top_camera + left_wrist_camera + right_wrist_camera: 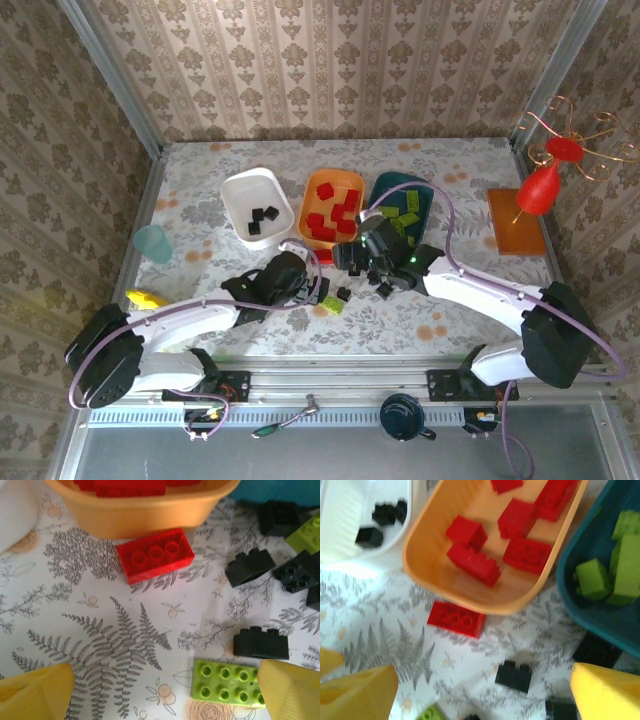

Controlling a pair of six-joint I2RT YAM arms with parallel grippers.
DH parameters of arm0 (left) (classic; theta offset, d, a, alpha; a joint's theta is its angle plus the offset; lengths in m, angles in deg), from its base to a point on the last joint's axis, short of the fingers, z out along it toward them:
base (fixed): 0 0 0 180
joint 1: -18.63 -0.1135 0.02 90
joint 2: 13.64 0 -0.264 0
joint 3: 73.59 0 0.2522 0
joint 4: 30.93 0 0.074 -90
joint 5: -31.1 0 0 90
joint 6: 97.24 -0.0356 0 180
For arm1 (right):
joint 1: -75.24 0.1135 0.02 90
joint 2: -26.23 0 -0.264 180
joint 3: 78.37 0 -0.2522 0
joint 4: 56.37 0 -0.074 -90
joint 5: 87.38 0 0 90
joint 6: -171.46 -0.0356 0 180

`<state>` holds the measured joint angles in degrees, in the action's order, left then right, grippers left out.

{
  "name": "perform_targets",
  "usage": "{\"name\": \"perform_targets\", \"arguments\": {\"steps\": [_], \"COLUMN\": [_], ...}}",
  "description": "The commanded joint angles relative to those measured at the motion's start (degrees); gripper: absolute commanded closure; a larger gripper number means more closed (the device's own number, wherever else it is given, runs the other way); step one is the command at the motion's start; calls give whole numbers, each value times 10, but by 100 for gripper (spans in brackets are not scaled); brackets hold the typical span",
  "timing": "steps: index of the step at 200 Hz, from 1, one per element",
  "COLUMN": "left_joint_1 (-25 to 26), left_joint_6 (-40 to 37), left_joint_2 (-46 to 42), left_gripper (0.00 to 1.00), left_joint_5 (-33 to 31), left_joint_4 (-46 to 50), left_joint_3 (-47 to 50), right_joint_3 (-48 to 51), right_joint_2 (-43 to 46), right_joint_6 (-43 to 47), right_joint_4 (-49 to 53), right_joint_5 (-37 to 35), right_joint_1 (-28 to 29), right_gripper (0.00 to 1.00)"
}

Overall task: Sort the legos into containers by color
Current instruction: Pick up the lego from the bottom-center of the table, then place the lego in the container.

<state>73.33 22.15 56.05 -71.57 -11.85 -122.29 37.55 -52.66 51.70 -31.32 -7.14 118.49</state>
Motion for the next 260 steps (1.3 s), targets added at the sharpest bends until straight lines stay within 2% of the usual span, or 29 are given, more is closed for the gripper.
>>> {"name": "perform_targets", "arguments": {"steps": [1, 32, 81, 118, 187, 217, 260], "left_joint_1": [4, 2, -12, -26, -31, -32, -35], "left_joint_6": [-1, 1, 10, 15, 8, 10, 20], "left_joint_2": [-36, -90, -167, -194, -263, -327, -360], "left_gripper": [4, 3, 0, 0, 0, 0, 0], "left_joint_5": [-32, -54, -58, -49, -82, -113, -112], "left_joint_4": [-7, 37, 88, 102, 171, 213, 241], "left_joint_3": [-4, 14, 38, 47, 29, 24, 22], "right_joint_3": [34, 38, 22, 3, -23, -95, -298], "right_joint_2": [0, -57, -126, -157, -131, -130, -280], "right_joint_6": [10, 41, 68, 79, 115, 123, 116], "right_joint_4": [38, 36, 28, 26, 27, 28, 3], "right_joint_5": [41, 91, 98, 103, 139, 164, 184], "right_joint_1": [25, 40, 45, 45, 44, 45, 40], "right_gripper": [14, 25, 38, 49, 81, 81, 79]}}
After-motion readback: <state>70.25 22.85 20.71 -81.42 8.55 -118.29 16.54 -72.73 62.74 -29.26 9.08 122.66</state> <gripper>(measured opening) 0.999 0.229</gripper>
